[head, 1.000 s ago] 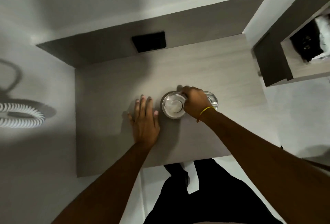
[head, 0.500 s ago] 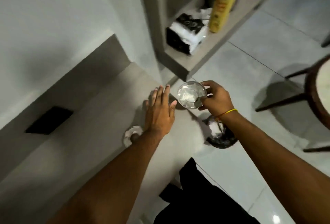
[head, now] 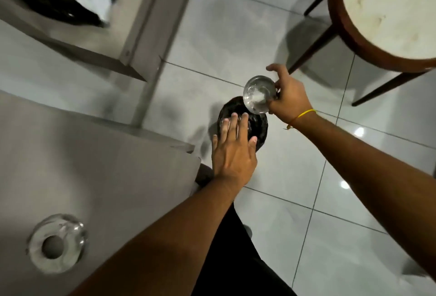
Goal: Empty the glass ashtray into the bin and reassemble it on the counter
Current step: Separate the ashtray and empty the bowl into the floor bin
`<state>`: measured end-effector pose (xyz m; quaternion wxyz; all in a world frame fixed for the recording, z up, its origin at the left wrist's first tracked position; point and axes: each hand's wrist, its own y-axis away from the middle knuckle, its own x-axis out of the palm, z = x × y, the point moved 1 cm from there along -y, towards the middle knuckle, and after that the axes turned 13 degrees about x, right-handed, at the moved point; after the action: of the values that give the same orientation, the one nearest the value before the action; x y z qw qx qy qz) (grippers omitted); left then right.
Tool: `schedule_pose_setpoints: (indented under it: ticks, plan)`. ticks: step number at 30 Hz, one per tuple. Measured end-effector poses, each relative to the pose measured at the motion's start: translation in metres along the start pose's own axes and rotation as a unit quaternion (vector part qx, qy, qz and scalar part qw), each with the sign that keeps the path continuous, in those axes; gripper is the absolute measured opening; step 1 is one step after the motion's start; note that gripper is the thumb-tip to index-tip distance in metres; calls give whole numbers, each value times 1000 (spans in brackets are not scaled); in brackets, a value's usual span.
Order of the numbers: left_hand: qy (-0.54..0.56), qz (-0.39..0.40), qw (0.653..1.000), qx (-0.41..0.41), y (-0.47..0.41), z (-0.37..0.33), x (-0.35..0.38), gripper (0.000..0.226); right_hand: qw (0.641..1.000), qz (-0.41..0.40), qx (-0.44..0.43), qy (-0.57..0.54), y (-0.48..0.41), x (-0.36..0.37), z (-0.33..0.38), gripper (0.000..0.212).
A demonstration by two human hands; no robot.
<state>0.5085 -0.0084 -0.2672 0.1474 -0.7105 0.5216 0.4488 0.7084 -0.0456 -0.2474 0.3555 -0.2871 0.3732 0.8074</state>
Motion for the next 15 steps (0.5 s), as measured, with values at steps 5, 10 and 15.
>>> schedule_pose_setpoints:
  ticks: [5,10,15]
  plan:
    - [-25,41,997,-66,1,36,62,71,979,32,-113,165,-34,68,-46,80]
    - [-24,43,994,-96,-6,58,99,72,913,66,-248,317,-55,124,-87,92]
    - [-23,63,993,-101,1,62,123,77,845,77,-322,420,-65,151,-104,74]
